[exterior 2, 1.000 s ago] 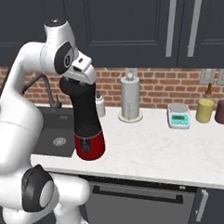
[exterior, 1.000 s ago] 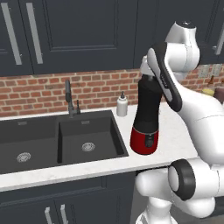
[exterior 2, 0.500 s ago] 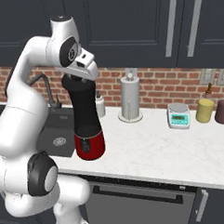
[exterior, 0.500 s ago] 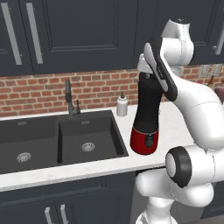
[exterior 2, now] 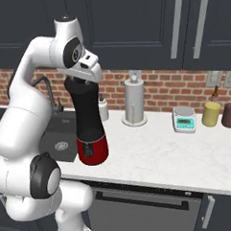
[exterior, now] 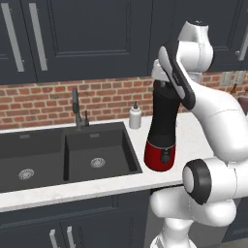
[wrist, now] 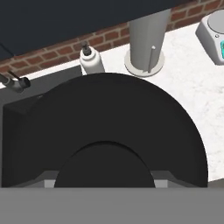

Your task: Close the lid blender by securely placing the lid on top.

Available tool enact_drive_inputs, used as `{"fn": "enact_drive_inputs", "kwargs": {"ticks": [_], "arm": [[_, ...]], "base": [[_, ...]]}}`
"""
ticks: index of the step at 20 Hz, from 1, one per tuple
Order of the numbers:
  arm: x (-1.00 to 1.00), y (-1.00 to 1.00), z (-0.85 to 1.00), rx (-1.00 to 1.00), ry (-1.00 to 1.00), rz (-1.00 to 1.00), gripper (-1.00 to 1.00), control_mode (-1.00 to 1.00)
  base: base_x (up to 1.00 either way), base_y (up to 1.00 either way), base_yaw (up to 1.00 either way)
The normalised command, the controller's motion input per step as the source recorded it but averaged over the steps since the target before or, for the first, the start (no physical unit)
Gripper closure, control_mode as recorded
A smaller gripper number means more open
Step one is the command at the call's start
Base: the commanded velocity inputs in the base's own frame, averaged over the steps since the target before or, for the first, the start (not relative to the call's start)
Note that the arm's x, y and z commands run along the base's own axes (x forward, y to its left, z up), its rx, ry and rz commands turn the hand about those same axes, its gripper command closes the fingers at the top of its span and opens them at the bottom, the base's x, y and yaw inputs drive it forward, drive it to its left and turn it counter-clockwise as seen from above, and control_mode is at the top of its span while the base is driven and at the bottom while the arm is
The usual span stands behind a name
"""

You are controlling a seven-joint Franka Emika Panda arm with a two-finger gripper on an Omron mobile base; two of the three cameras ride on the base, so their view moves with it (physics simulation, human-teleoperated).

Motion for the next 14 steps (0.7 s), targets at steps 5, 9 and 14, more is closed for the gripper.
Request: {"fn": "enact_drive_inputs", "kwargs": {"ticks": [5, 9, 14], "arm": [[0.0, 0.0, -0.2, 0.0, 0.0, 0.0, 1.0, -1.0], [0.03, 0.0, -0.17, 0.0, 0.0, 0.0, 1.0, -1.0], [0.15, 0.0, -0.1, 0.0, 0.0, 0.01, 1.0, -1.0]], "base": [[0.0, 0.0, 0.0], [0.0, 0.0, 0.0], [0.0, 0.0, 0.0]]}}
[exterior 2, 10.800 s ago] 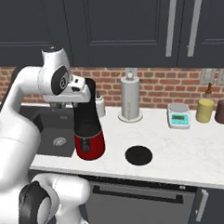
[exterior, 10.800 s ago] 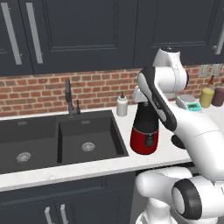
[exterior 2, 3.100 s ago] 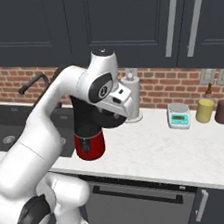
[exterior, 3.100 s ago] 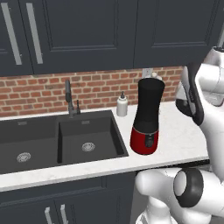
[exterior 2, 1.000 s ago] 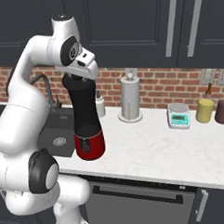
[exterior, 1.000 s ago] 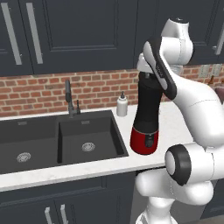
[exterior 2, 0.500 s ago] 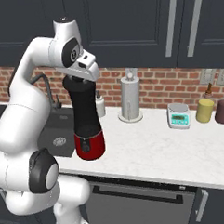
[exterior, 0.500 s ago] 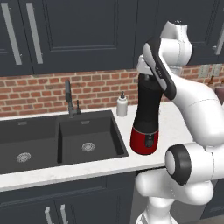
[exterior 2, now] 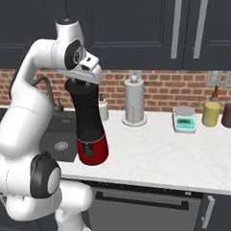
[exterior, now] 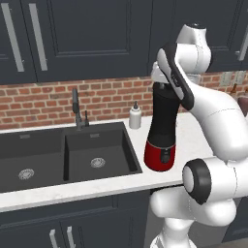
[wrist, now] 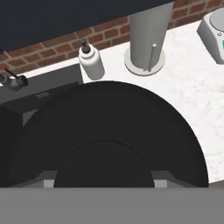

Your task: Close the lid blender by securely placing the lid on top.

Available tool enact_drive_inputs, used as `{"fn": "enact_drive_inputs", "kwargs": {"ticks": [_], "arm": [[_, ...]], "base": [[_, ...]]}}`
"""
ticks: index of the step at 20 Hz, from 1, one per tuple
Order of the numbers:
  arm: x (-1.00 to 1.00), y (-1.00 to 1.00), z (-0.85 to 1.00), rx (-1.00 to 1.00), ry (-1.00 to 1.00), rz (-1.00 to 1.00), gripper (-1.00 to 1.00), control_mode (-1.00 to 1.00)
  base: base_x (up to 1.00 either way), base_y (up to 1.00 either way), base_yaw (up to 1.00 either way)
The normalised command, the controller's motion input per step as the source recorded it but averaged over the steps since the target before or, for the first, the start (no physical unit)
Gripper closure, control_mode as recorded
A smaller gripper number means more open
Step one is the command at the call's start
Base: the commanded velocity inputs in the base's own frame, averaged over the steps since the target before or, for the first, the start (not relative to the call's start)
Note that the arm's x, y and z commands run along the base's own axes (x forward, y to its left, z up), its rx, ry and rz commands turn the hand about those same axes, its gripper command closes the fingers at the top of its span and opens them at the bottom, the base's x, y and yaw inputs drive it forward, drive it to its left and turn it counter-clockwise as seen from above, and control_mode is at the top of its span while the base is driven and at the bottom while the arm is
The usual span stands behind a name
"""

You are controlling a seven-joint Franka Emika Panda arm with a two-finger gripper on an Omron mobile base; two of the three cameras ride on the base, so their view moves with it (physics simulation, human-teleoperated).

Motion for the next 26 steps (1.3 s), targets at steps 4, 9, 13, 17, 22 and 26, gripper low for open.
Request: {"fn": "enact_drive_inputs", "kwargs": {"ticks": [4, 9, 13, 17, 22, 26], "arm": [[0.01, 0.0, -0.21, 0.0, 0.0, 0.02, 1.0, -1.0], [0.0, 0.02, -0.35, -0.04, 0.0, 0.03, 1.0, -1.0], [0.0, 0.03, -0.26, -0.01, 0.0, 0.02, 1.0, -1.0], [0.0, 0.07, -0.22, -0.01, 0.0, 0.0, -1.0, -1.0], [0.0, 0.01, -0.08, 0.0, 0.0, 0.0, -1.0, -1.0], [0.0, 0.0, 0.0, 0.0, -0.02, 0.0, -1.0, -1.0]], "base": [[0.0, 0.0, 0.0], [0.0, 0.0, 0.0], [0.0, 0.0, 0.0], [0.0, 0.0, 0.0], [0.0, 0.0, 0.0], [0.0, 0.0, 0.0]]}}
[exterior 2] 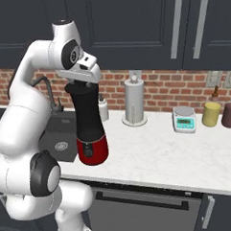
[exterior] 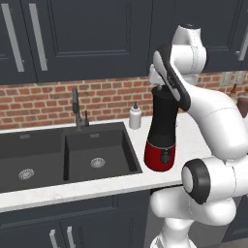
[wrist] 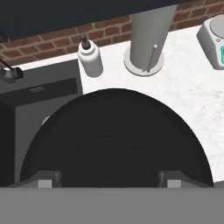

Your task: Close the lid blender by securely placing the lid on top.

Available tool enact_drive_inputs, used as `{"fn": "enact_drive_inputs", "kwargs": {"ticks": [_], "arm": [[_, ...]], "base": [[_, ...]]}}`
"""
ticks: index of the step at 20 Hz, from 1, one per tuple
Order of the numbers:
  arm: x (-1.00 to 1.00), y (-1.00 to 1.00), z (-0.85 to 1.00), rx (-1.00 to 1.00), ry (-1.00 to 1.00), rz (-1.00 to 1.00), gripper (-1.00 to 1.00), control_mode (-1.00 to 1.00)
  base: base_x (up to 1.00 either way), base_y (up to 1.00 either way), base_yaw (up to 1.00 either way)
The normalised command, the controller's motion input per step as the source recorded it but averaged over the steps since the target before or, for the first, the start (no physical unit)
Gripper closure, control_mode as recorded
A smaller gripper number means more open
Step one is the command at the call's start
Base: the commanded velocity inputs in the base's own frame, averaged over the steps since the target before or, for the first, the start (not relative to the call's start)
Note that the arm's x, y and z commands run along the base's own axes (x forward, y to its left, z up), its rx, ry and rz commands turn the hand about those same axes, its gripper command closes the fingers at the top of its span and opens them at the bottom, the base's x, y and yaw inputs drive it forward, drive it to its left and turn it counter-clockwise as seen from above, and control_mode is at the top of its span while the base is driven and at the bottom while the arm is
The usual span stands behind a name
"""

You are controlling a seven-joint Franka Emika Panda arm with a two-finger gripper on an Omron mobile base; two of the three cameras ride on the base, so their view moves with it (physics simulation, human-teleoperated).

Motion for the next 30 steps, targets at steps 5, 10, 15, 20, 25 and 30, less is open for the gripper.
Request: {"fn": "enact_drive_inputs", "kwargs": {"ticks": [5, 10, 15, 20, 25, 30], "arm": [[0.0, 0.0, 0.01, 0.0, -0.06, 0.0, -1.0, -1.0], [-0.09, 0.0, 0.06, 0.0, -0.12, 0.01, -1.0, -1.0], [-0.41, 0.0, 0.09, 0.0, -0.21, 0.03, -1.0, -1.0], [-0.57, -0.01, 0.05, 0.01, -0.23, 0.02, -1.0, -1.0], [-0.52, -0.26, 0.0, 0.01, -0.16, 0.0, -1.0, -1.0], [-0.46, -0.72, -0.12, 0.0, -0.12, 0.0, -1.0, -1.0]], "base": [[0.0, 0.0, 0.0], [0.0, 0.0, 0.0], [0.0, 0.0, 0.0], [0.0, 0.0, 0.0], [0.0, 0.0, 0.0], [0.0, 0.0, 0.0]]}}
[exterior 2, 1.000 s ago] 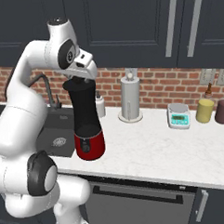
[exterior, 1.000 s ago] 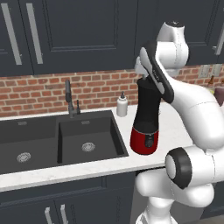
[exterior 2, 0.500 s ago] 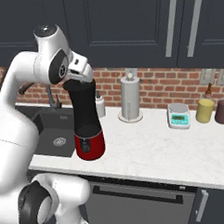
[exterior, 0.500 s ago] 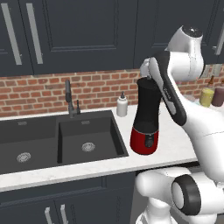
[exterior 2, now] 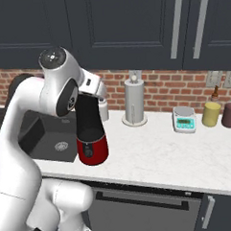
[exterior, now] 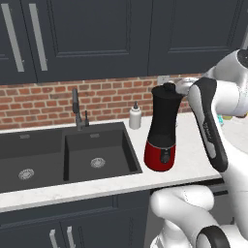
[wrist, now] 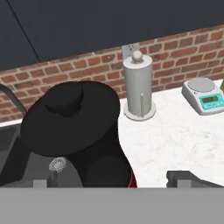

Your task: Close the lid blender by securely placing the lid on top.

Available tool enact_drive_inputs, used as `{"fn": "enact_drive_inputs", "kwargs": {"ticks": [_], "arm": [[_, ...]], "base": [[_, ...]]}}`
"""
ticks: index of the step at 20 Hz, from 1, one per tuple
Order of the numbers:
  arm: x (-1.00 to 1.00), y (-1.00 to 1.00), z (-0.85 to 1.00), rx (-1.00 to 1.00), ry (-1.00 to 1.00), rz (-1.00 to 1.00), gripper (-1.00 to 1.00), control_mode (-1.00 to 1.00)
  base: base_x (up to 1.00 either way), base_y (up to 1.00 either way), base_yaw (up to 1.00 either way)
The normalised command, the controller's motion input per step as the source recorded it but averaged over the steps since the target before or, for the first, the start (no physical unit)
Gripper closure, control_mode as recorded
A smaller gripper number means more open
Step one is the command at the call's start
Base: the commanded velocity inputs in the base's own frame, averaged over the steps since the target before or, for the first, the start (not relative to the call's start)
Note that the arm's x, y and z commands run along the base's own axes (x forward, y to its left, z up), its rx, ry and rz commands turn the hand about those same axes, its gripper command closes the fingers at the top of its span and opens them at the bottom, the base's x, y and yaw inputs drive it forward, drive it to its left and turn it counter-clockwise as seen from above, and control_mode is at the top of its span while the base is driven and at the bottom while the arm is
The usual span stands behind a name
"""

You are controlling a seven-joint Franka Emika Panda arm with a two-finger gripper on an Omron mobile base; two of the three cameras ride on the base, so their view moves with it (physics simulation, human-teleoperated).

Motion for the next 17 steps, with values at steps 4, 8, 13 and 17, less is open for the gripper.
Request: {"fn": "enact_drive_inputs", "kwargs": {"ticks": [4, 8, 13, 17], "arm": [[-0.36, -0.71, -0.09, 0.0, -0.05, 0.0, -1.0, -1.0], [-0.07, -0.23, -0.01, 0.0, 0.0, 0.0, -1.0, -1.0], [0.0, -0.06, 0.0, 0.0, 0.0, 0.0, -1.0, -1.0], [0.0, 0.0, 0.0, 0.0, 0.0, 0.0, -1.0, -1.0]], "base": [[0.0, 0.0, 0.0], [0.0, 0.0, 0.0], [0.0, 0.0, 0.0], [0.0, 0.0, 0.0]]}}
